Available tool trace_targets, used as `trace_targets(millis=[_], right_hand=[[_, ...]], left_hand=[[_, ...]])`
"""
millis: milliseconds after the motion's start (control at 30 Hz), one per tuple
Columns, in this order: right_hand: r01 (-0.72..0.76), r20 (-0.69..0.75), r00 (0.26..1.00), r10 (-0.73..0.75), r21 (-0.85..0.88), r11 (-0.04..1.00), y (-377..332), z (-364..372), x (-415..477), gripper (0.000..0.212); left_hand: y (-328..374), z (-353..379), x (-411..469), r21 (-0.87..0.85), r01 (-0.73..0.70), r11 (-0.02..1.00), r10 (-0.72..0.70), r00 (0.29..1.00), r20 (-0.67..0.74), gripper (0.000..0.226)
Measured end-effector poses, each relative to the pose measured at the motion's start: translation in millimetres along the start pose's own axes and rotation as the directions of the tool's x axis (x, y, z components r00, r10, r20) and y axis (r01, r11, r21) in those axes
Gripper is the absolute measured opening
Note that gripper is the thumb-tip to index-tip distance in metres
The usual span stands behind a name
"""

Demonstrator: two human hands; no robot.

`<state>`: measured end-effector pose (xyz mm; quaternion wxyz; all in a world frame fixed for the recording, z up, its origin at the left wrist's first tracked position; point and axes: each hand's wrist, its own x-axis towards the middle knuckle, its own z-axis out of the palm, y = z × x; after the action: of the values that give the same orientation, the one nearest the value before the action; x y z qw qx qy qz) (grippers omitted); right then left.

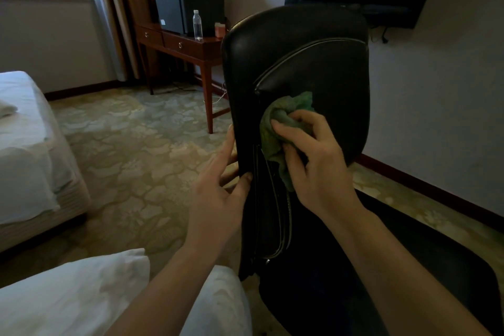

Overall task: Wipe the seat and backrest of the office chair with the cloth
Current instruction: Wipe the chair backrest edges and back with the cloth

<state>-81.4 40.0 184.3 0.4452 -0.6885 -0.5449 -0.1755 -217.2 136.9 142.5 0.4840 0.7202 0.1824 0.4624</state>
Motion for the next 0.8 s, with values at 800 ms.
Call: trace_targets(millis=[800], right_hand=[[-0.036, 0.019, 0.999, 0.036, 0.005, 0.999, 23, 2, -47, 0.037]], left_hand=[[-4, -2, 0, 0.067, -0.048, 0.997, 0.045, 0.998, 0.043, 0.086]])
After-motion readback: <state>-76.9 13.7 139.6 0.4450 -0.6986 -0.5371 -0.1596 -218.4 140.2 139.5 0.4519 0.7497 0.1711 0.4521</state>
